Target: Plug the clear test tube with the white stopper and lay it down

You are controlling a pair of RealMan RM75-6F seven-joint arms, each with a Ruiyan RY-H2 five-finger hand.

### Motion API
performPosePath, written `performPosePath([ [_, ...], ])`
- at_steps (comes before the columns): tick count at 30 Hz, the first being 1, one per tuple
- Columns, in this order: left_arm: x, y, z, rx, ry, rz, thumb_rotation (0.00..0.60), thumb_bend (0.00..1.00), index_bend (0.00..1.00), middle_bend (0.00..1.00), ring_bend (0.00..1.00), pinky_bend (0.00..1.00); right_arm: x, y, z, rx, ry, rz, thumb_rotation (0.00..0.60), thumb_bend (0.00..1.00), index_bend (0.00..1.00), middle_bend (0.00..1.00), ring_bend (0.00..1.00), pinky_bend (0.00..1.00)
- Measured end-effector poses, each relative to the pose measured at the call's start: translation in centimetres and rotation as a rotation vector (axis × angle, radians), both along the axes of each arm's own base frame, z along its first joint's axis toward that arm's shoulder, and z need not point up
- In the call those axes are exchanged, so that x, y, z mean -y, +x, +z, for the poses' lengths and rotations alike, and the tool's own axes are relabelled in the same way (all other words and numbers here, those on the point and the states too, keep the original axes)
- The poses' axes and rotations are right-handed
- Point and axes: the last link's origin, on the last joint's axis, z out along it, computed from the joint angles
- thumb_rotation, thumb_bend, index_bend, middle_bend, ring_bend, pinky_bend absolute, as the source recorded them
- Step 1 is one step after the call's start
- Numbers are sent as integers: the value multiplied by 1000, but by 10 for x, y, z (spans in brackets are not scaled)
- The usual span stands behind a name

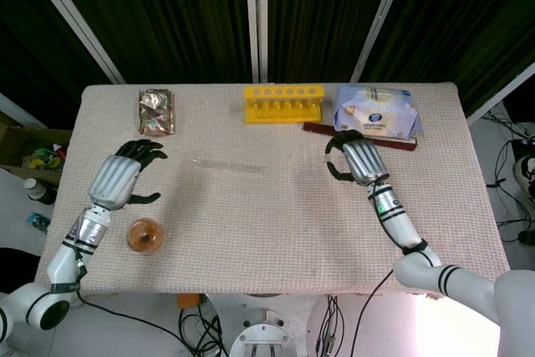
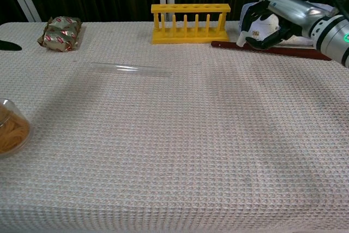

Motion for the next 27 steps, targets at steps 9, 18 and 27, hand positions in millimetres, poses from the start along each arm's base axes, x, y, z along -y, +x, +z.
performPosePath([
  [9, -63, 60, -65, -62, -158, -24, 600, 146, 324, 219, 142, 188, -28, -35, 74, 44, -140, -48, 600, 545, 720, 402, 205, 216],
  [18, -95, 95, -132, -122, -229, 44, 600, 233, 380, 225, 141, 175, -38, -48, 81, 20, -140, -85, 600, 545, 721, 404, 205, 216],
  [27, -104, 115, -166, -164, -198, 86, 600, 286, 456, 182, 121, 164, -38, -52, 72, 13, -114, -94, 600, 546, 722, 405, 205, 216],
])
